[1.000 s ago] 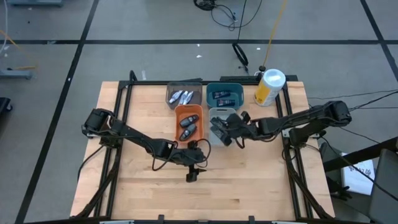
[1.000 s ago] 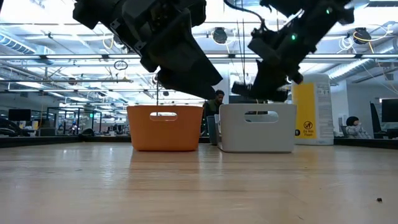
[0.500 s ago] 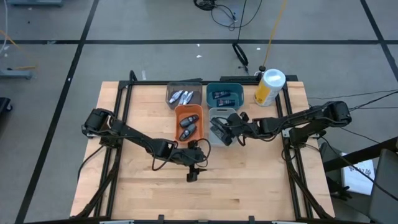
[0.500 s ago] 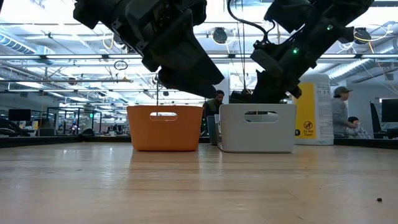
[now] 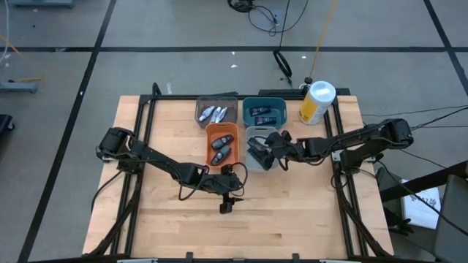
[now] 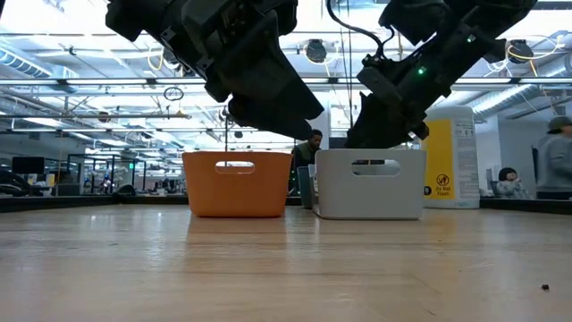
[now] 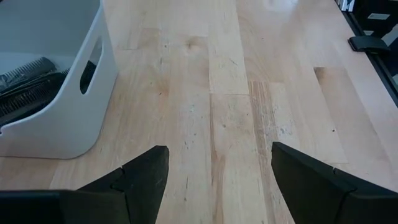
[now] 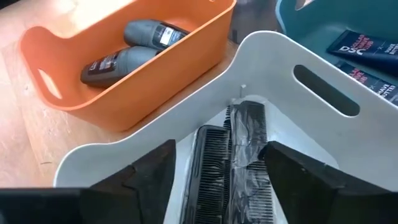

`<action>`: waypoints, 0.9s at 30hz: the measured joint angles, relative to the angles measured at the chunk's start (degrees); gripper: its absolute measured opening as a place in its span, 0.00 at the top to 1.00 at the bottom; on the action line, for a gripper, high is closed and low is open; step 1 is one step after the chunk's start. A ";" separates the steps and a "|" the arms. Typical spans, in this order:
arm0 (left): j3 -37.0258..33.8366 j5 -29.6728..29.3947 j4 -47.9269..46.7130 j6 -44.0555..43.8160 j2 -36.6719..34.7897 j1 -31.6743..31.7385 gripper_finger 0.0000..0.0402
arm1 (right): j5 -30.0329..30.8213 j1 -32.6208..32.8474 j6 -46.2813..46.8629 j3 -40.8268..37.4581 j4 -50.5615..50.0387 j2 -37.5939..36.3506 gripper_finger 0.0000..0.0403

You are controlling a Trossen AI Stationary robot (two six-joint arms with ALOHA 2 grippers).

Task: Pick & Place Travel size toiletries
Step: Put the black comb into the gray bin, then return to Home Position

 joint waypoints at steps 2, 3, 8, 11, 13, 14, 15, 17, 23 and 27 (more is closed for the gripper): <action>0.00 0.00 0.00 -0.04 0.00 0.00 0.30 | 0.01 -0.37 -0.19 0.00 0.09 0.00 0.39; 0.00 0.00 0.00 -0.03 0.00 0.00 0.30 | 0.01 -0.58 -0.67 0.00 0.50 0.00 0.38; 0.00 1.46 -2.20 -0.12 -3.69 0.33 0.30 | -0.15 -0.66 -4.66 0.06 7.35 -1.96 0.34; 0.03 3.11 -6.90 -1.22 -9.75 0.71 0.30 | -2.92 -0.55 -4.89 0.02 9.72 -5.53 0.34; 0.04 3.10 -11.25 -1.30 -14.63 0.69 0.30 | -5.75 -0.55 -4.55 0.02 11.23 -8.74 0.34; 0.04 2.92 -12.79 -0.85 -17.06 0.51 0.30 | -7.55 -0.55 -4.52 0.02 11.61 -10.52 0.34; 0.07 2.79 -14.34 0.36 -19.53 0.28 0.30 | -9.63 -0.55 -4.53 0.02 11.69 -12.46 0.34; 0.09 1.72 -19.87 3.94 -24.86 -0.73 0.30 | -14.00 -0.55 -4.63 0.05 11.62 -16.29 0.34; 0.09 -8.41 -35.92 8.00 -39.53 -2.80 0.30 | -30.46 -0.55 -9.50 0.11 6.25 -29.22 0.33; -0.19 -14.83 -48.57 0.81 -48.42 -3.80 0.30 | -35.80 -0.49 -12.12 0.07 -1.95 -36.91 0.34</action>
